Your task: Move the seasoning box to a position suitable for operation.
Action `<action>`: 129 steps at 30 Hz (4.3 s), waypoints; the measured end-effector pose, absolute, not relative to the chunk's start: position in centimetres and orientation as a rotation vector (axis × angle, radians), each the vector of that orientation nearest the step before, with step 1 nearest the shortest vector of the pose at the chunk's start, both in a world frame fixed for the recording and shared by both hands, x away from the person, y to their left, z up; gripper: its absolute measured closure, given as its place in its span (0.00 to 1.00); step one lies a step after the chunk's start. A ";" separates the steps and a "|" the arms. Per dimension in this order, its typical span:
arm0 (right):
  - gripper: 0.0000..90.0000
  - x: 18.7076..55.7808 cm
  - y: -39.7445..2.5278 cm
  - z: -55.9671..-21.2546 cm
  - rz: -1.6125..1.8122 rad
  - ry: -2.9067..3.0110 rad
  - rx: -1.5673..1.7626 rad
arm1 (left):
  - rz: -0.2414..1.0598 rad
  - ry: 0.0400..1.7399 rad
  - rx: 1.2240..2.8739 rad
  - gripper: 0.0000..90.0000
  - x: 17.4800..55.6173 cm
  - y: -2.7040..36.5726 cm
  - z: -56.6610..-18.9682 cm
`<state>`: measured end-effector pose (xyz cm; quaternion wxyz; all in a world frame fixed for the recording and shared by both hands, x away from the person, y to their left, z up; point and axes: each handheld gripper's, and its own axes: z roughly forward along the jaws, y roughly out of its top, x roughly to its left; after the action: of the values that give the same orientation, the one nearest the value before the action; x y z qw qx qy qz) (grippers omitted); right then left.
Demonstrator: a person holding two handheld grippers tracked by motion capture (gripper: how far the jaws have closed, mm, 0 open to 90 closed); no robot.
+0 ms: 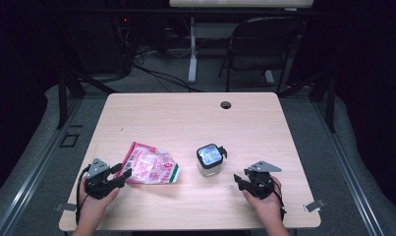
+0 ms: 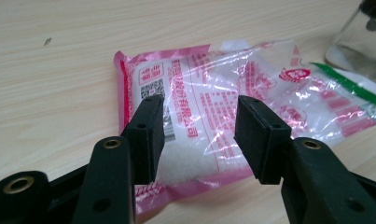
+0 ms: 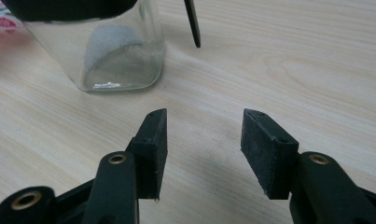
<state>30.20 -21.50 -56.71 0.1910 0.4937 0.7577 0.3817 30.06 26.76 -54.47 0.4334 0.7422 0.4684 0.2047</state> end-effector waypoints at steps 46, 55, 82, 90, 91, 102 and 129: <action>0.84 38.8 -19.1 -55.2 1.060 2.354 1.303 | 0.416 1.211 1.790 0.60 27.1 29.6 -55.0; 0.90 39.0 -18.4 -55.6 1.006 2.361 1.295 | 0.419 1.215 1.788 0.60 27.2 29.5 -55.0; 0.90 32.8 -17.2 -55.5 0.993 2.381 1.279 | 0.406 1.202 1.818 0.60 27.9 28.6 -55.1; 0.85 31.4 -17.3 -55.3 1.045 2.415 1.302 | 0.400 1.175 1.812 0.59 28.1 28.1 -55.1; 0.85 31.4 -17.3 -55.3 1.045 2.415 1.302 | 0.400 1.175 1.812 0.59 28.1 28.1 -55.1; 0.70 30.2 -18.6 -54.0 1.111 2.482 1.215 | 0.313 1.159 1.864 0.60 28.8 26.7 -55.2; 0.87 31.9 -18.5 -48.9 1.247 2.420 1.178 | 0.257 0.919 1.990 0.67 32.9 18.2 -50.0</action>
<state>31.87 -18.54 -48.86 0.0874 0.3955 0.8127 0.4189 32.94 18.15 -50.03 0.4505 0.8049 0.3720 0.1040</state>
